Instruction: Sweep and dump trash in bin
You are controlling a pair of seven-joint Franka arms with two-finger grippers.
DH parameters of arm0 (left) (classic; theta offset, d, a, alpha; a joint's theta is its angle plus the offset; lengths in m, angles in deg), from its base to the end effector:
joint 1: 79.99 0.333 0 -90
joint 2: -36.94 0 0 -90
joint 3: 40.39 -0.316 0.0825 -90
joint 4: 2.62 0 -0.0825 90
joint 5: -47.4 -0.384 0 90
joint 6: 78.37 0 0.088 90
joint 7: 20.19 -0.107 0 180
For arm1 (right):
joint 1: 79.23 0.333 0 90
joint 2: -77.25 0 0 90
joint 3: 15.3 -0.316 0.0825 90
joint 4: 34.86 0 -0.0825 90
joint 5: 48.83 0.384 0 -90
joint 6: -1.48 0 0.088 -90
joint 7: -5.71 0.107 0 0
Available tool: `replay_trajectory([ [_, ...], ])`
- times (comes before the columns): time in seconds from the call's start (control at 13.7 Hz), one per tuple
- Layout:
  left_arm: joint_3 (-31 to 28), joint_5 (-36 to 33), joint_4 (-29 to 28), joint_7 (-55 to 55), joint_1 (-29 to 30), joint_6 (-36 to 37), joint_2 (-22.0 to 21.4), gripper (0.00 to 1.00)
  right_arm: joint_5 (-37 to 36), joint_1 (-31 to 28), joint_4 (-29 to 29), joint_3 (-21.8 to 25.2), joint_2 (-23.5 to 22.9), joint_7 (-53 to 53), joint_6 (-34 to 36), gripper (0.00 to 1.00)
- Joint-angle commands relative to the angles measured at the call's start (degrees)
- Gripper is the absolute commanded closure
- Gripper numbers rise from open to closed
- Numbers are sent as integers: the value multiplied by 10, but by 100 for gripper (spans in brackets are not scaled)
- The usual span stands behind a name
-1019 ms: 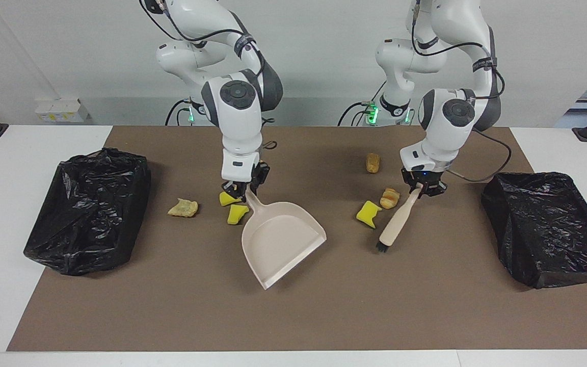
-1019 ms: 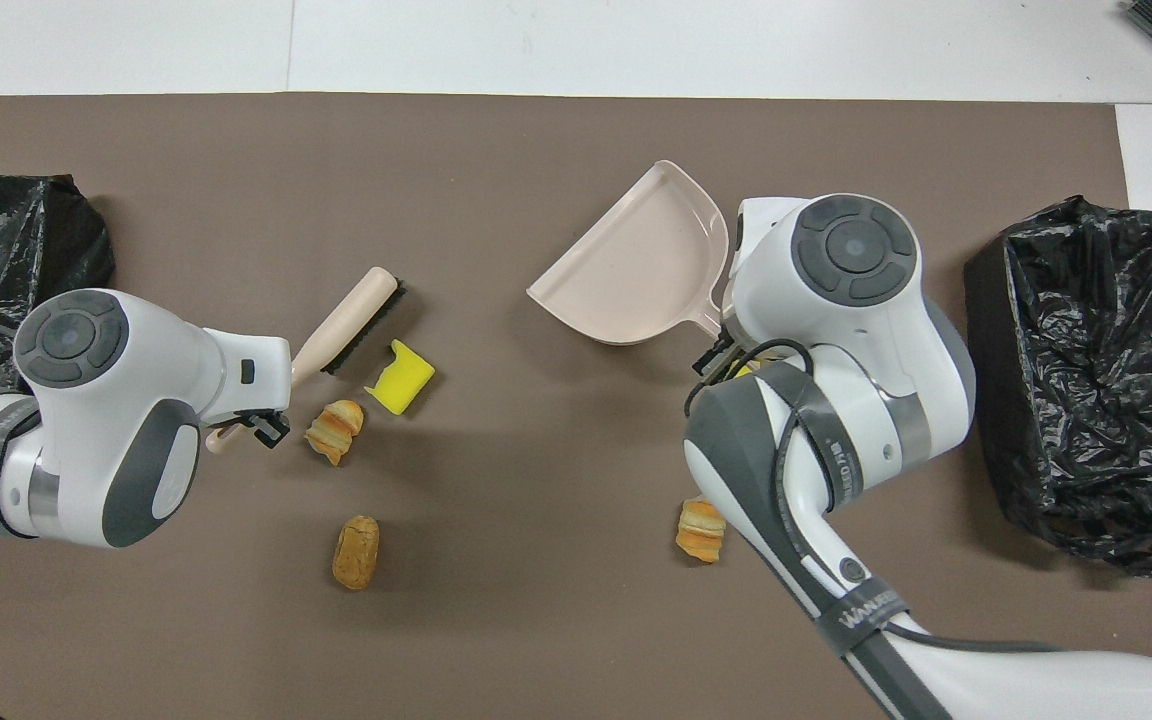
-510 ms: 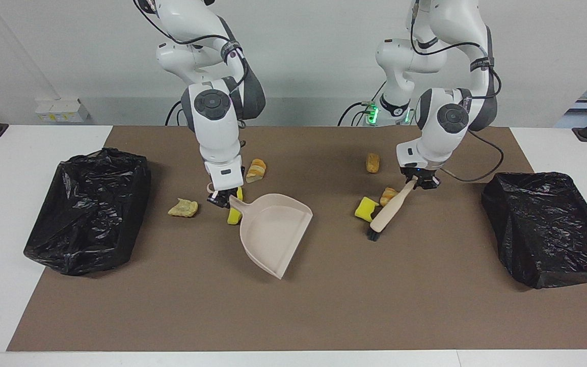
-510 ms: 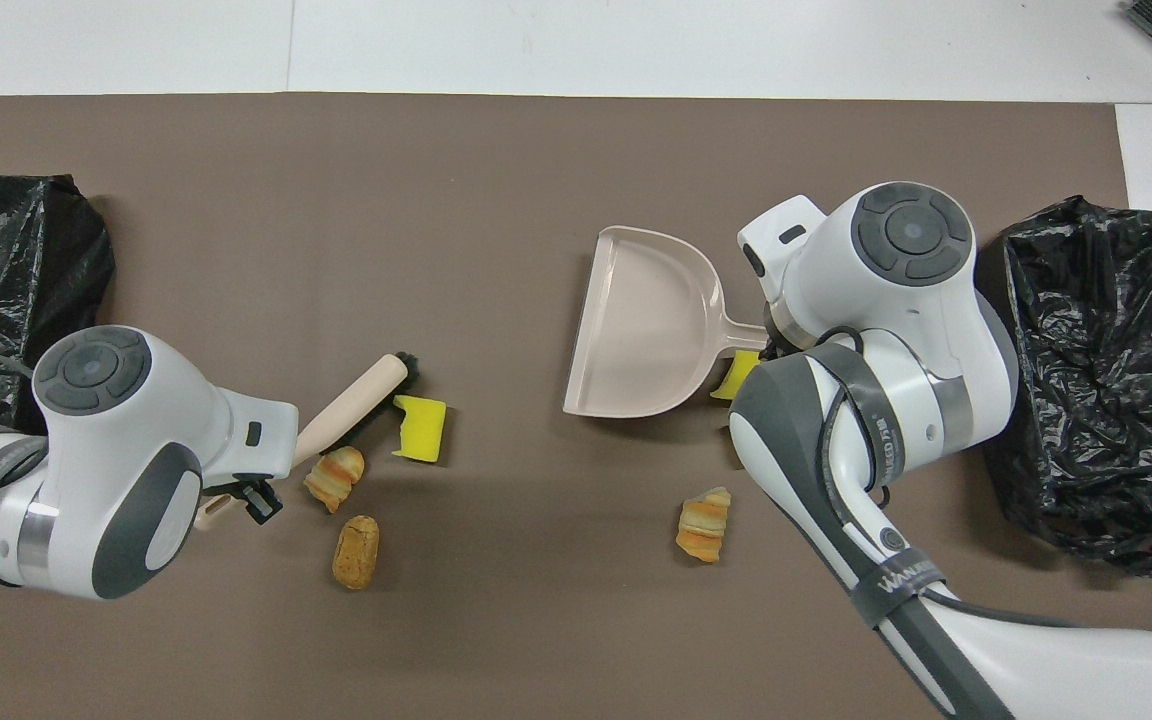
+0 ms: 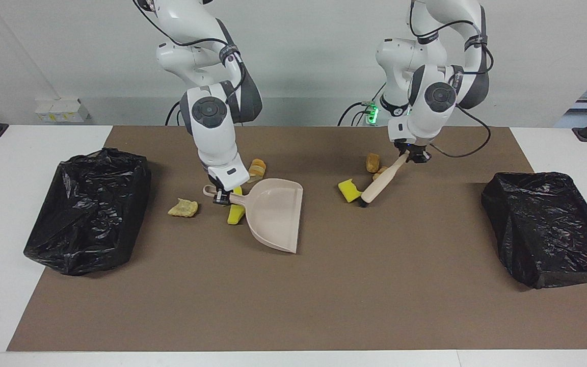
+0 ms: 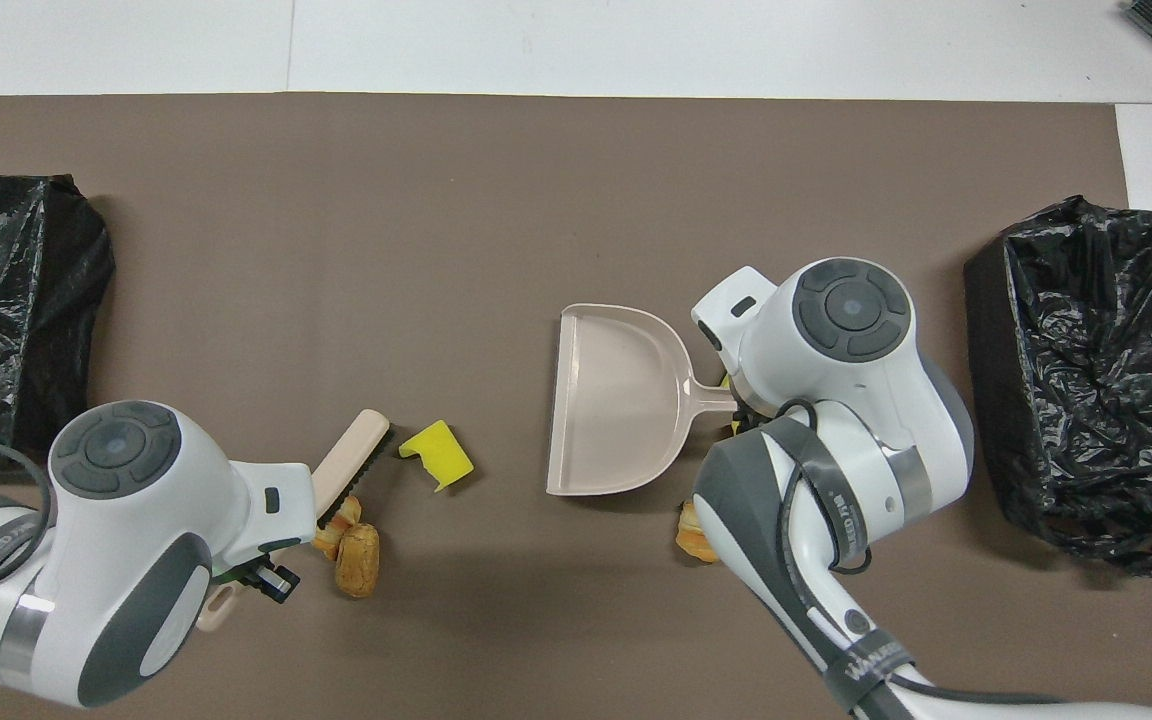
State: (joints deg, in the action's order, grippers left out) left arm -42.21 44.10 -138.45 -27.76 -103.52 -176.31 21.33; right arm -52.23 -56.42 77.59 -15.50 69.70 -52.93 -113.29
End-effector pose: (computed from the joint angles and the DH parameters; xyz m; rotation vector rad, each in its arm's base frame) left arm 0.3818 -0.1460 0.4052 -2.8875 0.7884 0.5762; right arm 0.5307 0.2214 0.4004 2.3296 2.0689 -0.1604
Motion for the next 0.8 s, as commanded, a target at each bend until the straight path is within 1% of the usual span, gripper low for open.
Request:
replay_trajectory([
  [0.0, -3, -6, -17, 213, -44, 46, -39, 100, -40, 5, 62, -2, 47, 8, -19, 100],
  [0.07, -3, -5, -20, 295, -47, 56, -43, 100, -50, 25, 77, -2, 57, 8, -34, 100],
  [0.15, -3, -5, -32, 376, -53, 59, -53, 100, -52, 33, 97, -1, 67, 9, -54, 100],
  [0.22, -3, -5, -50, 421, -57, 55, -68, 100, -53, 33, 120, -2, 78, 9, -76, 100],
  [0.29, -2, -2, -71, 439, -58, 50, -78, 100, -55, 34, 140, -2, 89, 8, -97, 100],
  [0.44, -1, 20, -94, 481, -57, 45, -79, 100, -80, 34, 165, -2, 102, 8, -117, 100],
  [0.58, 1, 47, -113, 532, -68, 9, -78, 100, -80, 34, 167, -2, 104, 12, -116, 100],
  [0.66, -1, 64, -117, 555, -86, -7, -78, 100, -80, 34, 167, -2, 104, 13, -115, 100],
  [0.73, -1, 99, -121, 583, -89, -31, -73, 100, -80, 34, 167, -2, 104, 14, -116, 100],
])
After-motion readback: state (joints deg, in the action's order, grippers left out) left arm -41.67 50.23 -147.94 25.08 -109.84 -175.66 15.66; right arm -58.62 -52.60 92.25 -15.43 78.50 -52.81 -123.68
